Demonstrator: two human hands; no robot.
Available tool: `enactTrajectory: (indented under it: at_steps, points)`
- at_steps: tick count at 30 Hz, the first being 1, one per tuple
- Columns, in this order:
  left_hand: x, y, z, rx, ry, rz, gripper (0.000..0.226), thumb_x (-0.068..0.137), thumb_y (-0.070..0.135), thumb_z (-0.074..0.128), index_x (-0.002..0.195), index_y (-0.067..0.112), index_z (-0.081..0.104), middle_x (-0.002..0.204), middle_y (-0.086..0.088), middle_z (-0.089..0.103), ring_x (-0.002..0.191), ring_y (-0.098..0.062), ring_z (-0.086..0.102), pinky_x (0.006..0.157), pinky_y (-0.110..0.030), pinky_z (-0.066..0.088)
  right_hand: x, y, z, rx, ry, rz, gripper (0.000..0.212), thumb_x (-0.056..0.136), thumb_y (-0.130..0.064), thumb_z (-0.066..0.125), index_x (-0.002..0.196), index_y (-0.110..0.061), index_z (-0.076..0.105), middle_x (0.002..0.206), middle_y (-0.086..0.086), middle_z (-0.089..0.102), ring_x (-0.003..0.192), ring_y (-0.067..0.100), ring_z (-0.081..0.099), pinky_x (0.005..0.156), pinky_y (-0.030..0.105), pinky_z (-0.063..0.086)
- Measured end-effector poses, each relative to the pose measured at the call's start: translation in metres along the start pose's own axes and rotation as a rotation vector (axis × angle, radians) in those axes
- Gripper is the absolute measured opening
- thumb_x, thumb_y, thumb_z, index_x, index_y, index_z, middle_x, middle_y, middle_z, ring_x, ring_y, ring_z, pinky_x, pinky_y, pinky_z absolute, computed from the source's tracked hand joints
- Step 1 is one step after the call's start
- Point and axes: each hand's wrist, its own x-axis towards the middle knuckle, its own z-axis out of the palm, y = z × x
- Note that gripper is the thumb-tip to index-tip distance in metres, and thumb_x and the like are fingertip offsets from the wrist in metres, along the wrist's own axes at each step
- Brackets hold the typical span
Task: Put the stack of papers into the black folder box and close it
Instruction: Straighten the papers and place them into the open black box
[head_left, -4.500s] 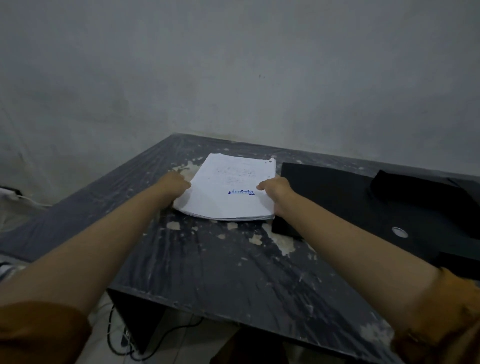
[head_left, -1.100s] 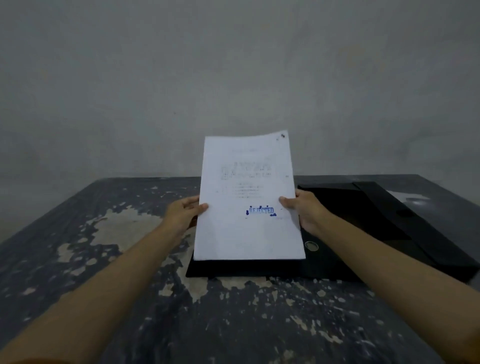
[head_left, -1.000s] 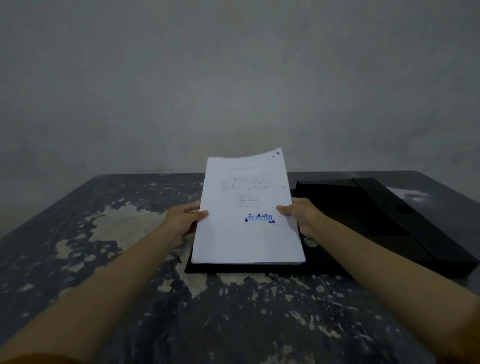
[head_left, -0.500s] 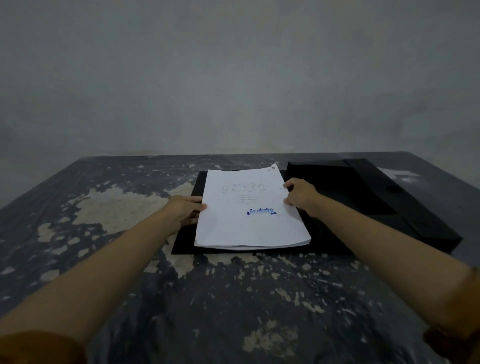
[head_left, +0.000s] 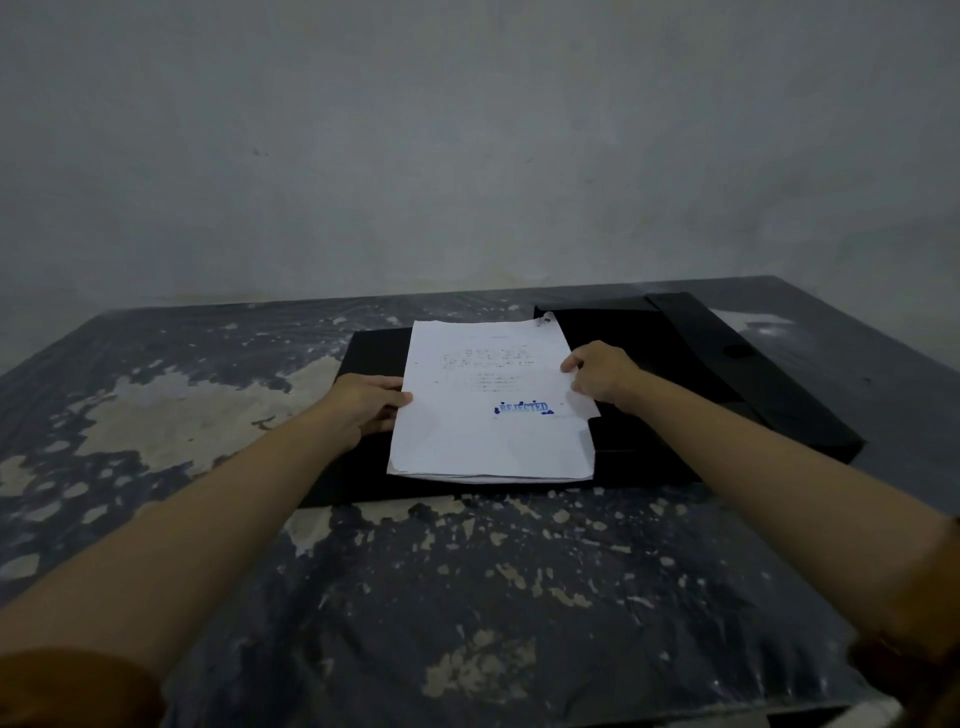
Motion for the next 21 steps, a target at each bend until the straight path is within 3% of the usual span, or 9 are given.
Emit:
enactTrajectory:
  at_steps: [3,8,14,16,19,21]
  points:
    - [0.003,0.001,0.009,-0.014,-0.03,0.0,0.043,0.085,-0.005,0.058,0.128,-0.003,0.055,0.106,-0.011,0.063,0.074,-0.015,0.06,0.084,-0.031,0.048,0.002,0.008,-0.005,-0.005,0.023,0.002,0.038,0.092,0.006,0.043,0.126,-0.001,0.059,0.138,0.019,0.053,0.124,0.032,0.052,0.102,0.032,0.043]
    - [0.002,0.005,0.031,-0.026,-0.09,0.001,0.041,0.085,-0.005,0.058,0.126,-0.002,0.056,0.084,-0.004,0.064,0.074,-0.015,0.062,0.067,-0.026,0.054,0.006,0.027,-0.018,-0.054,0.045,0.022,0.042,0.091,0.007,0.04,0.127,-0.003,0.059,0.141,0.017,0.051,0.128,0.031,0.049,0.105,0.032,0.04]
    - [0.004,0.009,0.059,-0.029,-0.13,0.004,0.04,0.085,-0.007,0.057,0.125,-0.004,0.056,0.085,-0.007,0.065,0.076,-0.017,0.063,0.069,-0.028,0.054,0.009,0.051,-0.035,-0.183,0.09,0.027,0.042,0.088,0.003,0.043,0.126,0.001,0.058,0.136,0.02,0.055,0.123,0.038,0.053,0.104,0.044,0.045]
    - [0.004,0.011,0.066,-0.031,-0.123,0.004,0.039,0.085,-0.008,0.056,0.124,-0.004,0.055,0.083,-0.007,0.064,0.074,-0.017,0.062,0.075,-0.031,0.053,0.008,0.058,-0.041,-0.278,0.145,0.012,0.04,0.09,-0.004,0.045,0.128,-0.006,0.057,0.136,0.018,0.053,0.123,0.037,0.05,0.101,0.045,0.046]
    - [0.006,0.011,0.069,-0.029,-0.113,-0.002,0.04,0.085,-0.009,0.056,0.125,-0.004,0.055,0.083,-0.006,0.063,0.073,-0.016,0.062,0.082,-0.032,0.049,0.008,0.072,-0.05,-0.461,0.292,-0.026,0.042,0.093,-0.013,0.047,0.135,-0.014,0.051,0.139,0.017,0.043,0.13,0.035,0.038,0.103,0.046,0.037]
    - [0.007,0.01,0.07,-0.025,-0.11,-0.006,0.041,0.085,-0.008,0.056,0.126,-0.004,0.055,0.084,-0.006,0.063,0.074,-0.016,0.061,0.083,-0.031,0.049,0.009,0.083,-0.057,-0.542,0.293,-0.007,0.046,0.094,-0.018,0.046,0.14,-0.013,0.045,0.145,0.019,0.037,0.135,0.036,0.031,0.11,0.047,0.03]
